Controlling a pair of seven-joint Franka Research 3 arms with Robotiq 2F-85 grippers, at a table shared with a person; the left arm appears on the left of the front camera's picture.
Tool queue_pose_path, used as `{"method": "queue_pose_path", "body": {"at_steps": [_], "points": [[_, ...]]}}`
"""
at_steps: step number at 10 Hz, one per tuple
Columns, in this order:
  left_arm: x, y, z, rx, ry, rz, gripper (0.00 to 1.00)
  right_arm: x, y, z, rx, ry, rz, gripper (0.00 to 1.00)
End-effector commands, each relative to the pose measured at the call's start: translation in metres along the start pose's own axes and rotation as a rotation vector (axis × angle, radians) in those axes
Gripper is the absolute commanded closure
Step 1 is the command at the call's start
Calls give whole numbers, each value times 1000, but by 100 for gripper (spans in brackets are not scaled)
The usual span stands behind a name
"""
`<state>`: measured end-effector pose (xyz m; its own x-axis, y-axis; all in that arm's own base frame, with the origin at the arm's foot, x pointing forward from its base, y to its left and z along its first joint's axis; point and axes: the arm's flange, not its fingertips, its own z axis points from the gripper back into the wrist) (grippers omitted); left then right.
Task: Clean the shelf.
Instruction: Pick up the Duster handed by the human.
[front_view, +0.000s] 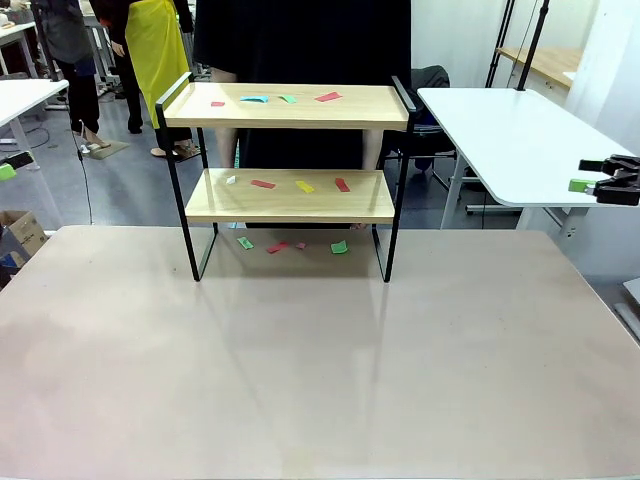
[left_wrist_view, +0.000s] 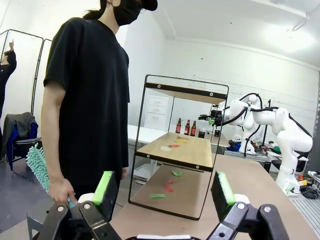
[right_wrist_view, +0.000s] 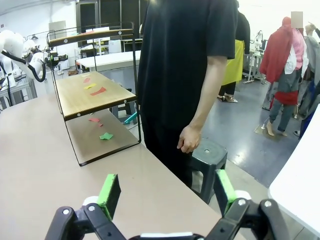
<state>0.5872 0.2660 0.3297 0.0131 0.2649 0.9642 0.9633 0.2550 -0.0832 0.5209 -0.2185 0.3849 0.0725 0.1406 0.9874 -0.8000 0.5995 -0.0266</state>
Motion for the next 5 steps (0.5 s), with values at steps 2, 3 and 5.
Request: {"method": "queue_pose_path", "body": {"at_steps": [2, 3, 5], "points": [[3, 0, -1, -3, 0, -5, 0, 2, 1, -1, -2, 8, -12, 0], [3, 0, -1, -3, 0, -5, 0, 2, 1, -1, -2, 8, -12, 0], [3, 0, -1, -3, 0, -5, 0, 2, 1, -1, -2, 8, -12, 0]]}}
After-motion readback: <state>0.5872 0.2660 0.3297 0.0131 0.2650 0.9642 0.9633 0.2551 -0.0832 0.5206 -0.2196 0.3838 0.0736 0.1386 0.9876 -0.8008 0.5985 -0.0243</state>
